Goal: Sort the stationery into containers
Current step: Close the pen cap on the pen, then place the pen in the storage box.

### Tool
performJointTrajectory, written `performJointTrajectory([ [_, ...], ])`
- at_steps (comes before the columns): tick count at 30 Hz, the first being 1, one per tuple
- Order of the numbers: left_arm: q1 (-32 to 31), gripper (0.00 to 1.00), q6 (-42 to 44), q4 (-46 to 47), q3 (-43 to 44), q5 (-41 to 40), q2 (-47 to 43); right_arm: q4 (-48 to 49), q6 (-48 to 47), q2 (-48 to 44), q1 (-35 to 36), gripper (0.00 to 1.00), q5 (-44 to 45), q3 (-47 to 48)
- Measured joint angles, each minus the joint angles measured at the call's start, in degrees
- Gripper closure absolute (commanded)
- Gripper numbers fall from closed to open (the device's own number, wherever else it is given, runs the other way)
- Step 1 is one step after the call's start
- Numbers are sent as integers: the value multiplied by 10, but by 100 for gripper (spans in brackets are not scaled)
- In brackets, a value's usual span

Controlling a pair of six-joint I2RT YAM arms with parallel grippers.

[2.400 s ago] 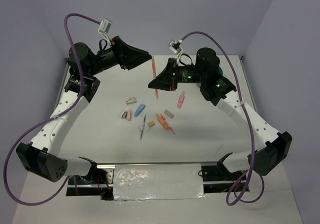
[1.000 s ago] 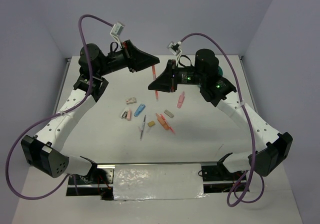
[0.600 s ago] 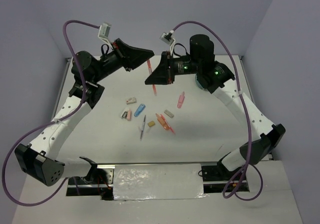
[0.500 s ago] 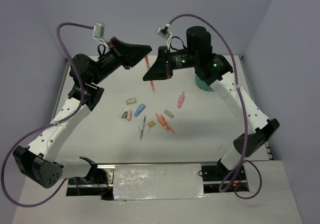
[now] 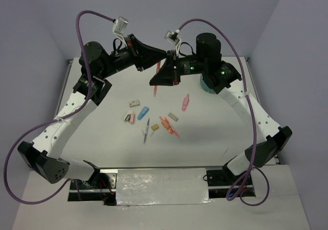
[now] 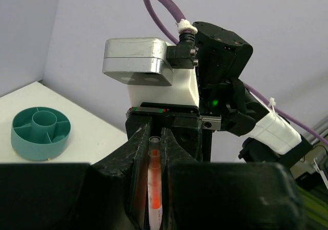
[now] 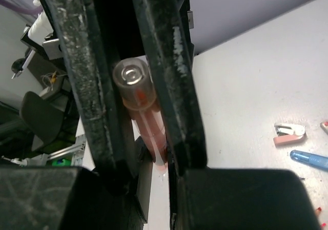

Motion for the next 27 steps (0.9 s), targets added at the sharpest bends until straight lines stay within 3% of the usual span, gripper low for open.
performJointTrajectory([
  [2, 0, 100, 5, -1, 4, 13, 2, 23, 2, -10, 0, 100, 3, -19],
  [4, 0, 92, 8, -3, 5, 21, 2, 49, 3, -27, 0, 100, 11, -47],
  [5, -2, 73, 12, -13, 5, 25, 2, 57, 4, -35, 0, 100, 18, -62],
  [8, -10, 35, 40, -63, 9, 10, 1, 95, 9, -59, 0, 100, 34, -116],
  [9, -12, 9, 48, -88, 10, -12, 1, 113, 9, -68, 0, 100, 36, -134],
  [10, -14, 0, 55, -114, 10, -42, 1, 128, 10, -75, -1, 100, 38, -150],
  [14, -25, 1, 52, -212, 51, -141, 4, 190, 13, -96, -13, 100, 73, -221],
  [21, -33, 1, 36, -372, 307, -358, 42, 242, -5, -96, -87, 100, 199, -358],
  [24, -15, 1, 38, -417, 306, -406, 19, 252, -43, -101, -128, 100, 326, -386],
  [27, -6, 1, 55, -446, 220, -405, -20, 276, -71, -98, -181, 100, 434, -385],
])
